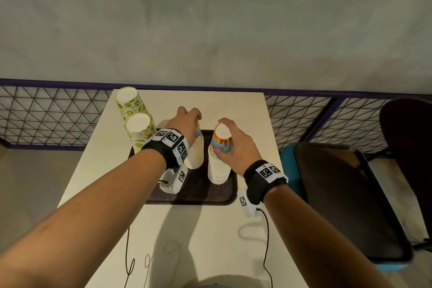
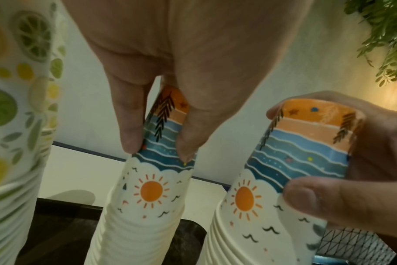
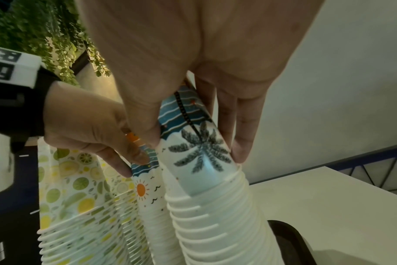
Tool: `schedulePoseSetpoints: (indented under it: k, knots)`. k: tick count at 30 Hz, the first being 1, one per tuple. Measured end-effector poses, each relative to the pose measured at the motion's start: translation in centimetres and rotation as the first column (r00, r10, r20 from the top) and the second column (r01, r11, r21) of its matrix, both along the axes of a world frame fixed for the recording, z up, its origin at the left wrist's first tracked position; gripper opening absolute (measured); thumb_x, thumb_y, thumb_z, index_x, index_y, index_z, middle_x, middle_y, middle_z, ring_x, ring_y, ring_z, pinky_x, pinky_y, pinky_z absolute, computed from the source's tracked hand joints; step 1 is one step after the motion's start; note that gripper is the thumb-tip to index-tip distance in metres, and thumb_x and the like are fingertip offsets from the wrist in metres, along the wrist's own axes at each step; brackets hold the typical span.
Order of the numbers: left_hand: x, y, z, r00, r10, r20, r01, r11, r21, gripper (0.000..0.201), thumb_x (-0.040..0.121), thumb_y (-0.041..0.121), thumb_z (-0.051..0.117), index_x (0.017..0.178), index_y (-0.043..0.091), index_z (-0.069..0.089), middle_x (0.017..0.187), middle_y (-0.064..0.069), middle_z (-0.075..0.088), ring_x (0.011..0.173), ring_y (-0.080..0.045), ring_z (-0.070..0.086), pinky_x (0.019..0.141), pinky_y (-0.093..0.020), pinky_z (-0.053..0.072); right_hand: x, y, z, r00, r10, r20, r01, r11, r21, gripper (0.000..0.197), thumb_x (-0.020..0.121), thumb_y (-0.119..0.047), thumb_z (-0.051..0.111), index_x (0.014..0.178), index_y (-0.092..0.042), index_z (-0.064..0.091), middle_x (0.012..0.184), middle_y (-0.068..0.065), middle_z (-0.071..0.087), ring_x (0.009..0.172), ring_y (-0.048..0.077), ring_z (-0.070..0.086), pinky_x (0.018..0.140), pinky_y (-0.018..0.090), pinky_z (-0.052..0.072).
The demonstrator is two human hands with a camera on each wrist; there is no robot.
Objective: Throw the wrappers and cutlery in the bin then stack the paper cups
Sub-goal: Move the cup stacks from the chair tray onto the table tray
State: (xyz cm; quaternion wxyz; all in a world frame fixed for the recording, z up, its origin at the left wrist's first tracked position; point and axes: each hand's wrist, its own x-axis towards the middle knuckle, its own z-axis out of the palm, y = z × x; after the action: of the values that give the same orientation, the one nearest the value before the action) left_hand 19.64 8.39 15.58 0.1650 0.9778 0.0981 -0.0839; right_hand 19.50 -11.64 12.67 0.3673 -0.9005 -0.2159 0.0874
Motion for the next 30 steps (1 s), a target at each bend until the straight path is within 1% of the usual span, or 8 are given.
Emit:
schedulePoseSetpoints:
  k: [4, 8, 12, 15, 17, 19, 22, 30]
  knots:
    - [0.1, 0.4, 0.1, 1.000, -0.014, -0.025, 0.015, 1.000, 0.008, 0.059, 0.084, 0.004, 0.071, 0.132, 0.026, 0.044, 0.129, -0.011, 0.042, 0.101, -0.035, 0.062, 0.082, -0.039, 0.056, 1.0, 0.2, -0.1, 1.000, -0.002, -0.005, 0.002, 1.000, -0.015, 0.080, 0.084, -0.029, 0.078, 0.144, -0.042, 0.026, 0.140, -0.001, 0.056, 0.127, 0.026, 0.057, 0.107, 0.045, 0.049]
    - [-0.1, 0.5, 0.3, 0.999, -0.024, -0.040, 0.024, 1.000, 0.013, 0.060, 0.083, 0.006, 0.074, 0.131, 0.028, 0.045, 0.128, -0.010, 0.043, 0.104, -0.034, 0.063, 0.088, -0.042, 0.058, 2.0, 0.2, -0.1, 1.000, -0.004, -0.006, 0.004, 1.000, -0.017, 0.081, 0.084, -0.028, 0.078, 0.144, -0.042, 0.026, 0.140, 0.000, 0.056, 0.127, 0.027, 0.057, 0.106, 0.045, 0.050]
    - [-0.2, 0.6, 0.4, 0.998, -0.040, -0.058, 0.041, 0.999, 0.018, 0.062, 0.083, 0.008, 0.074, 0.133, 0.027, 0.045, 0.129, -0.010, 0.044, 0.108, -0.033, 0.061, 0.090, -0.041, 0.057, 2.7, 0.3, -0.3, 1.000, -0.011, 0.000, 0.011, 1.000, -0.020, 0.081, 0.084, -0.029, 0.079, 0.143, -0.044, 0.025, 0.138, 0.001, 0.057, 0.125, 0.027, 0.058, 0.106, 0.045, 0.050]
    - [-0.4, 0.7, 0.3, 0.996, -0.057, -0.064, 0.059, 0.998, 0.022, 0.061, 0.083, 0.009, 0.075, 0.134, 0.027, 0.045, 0.128, -0.009, 0.044, 0.109, -0.032, 0.061, 0.092, -0.041, 0.056, 3.0, 0.4, -0.4, 1.000, -0.009, 0.009, 0.009, 1.000, -0.019, 0.081, 0.084, -0.028, 0.079, 0.143, -0.044, 0.026, 0.138, 0.000, 0.057, 0.124, 0.027, 0.059, 0.105, 0.045, 0.051]
    - [-0.4, 0.8, 0.2, 0.996, -0.068, -0.064, 0.070, 0.997, 0.019, 0.061, 0.083, 0.009, 0.075, 0.133, 0.026, 0.045, 0.127, -0.009, 0.044, 0.107, -0.032, 0.061, 0.088, -0.037, 0.055, 3.2, 0.4, -0.5, 1.000, -0.008, 0.010, 0.009, 1.000, -0.016, 0.081, 0.084, -0.028, 0.079, 0.144, -0.043, 0.027, 0.138, 0.000, 0.058, 0.124, 0.027, 0.060, 0.104, 0.045, 0.051]
    - [-0.5, 0.8, 0.2, 0.995, -0.075, -0.062, 0.076, 0.997, 0.015, 0.060, 0.083, 0.008, 0.074, 0.134, 0.026, 0.046, 0.126, -0.010, 0.044, 0.103, -0.031, 0.061, 0.084, -0.035, 0.053, 3.3, 0.5, -0.5, 1.000, -0.007, 0.011, 0.007, 1.000, -0.018, 0.081, 0.083, -0.029, 0.079, 0.143, -0.044, 0.027, 0.137, 0.001, 0.059, 0.123, 0.027, 0.060, 0.104, 0.046, 0.052]
    - [-0.7, 0.8, 0.2, 0.994, -0.092, -0.063, 0.094, 0.995, 0.028, 0.059, 0.085, 0.008, 0.071, 0.135, 0.025, 0.046, 0.125, -0.010, 0.044, 0.095, -0.027, 0.059, 0.083, -0.035, 0.055, 3.5, 0.5, -0.6, 1.000, -0.004, 0.015, 0.004, 1.000, -0.021, 0.081, 0.083, -0.030, 0.079, 0.143, -0.044, 0.027, 0.136, 0.001, 0.059, 0.122, 0.027, 0.060, 0.103, 0.047, 0.053]
    - [-1.2, 0.6, 0.3, 0.993, -0.092, -0.078, 0.095, 0.995, 0.040, 0.066, 0.084, 0.009, 0.073, 0.140, 0.027, 0.043, 0.130, -0.011, 0.045, 0.109, -0.032, 0.061, 0.090, -0.038, 0.057, 3.4, 0.6, -0.6, 1.000, -0.008, 0.017, 0.008, 1.000, -0.012, 0.082, 0.083, -0.028, 0.079, 0.144, -0.043, 0.027, 0.134, 0.001, 0.060, 0.120, 0.027, 0.062, 0.102, 0.045, 0.053]
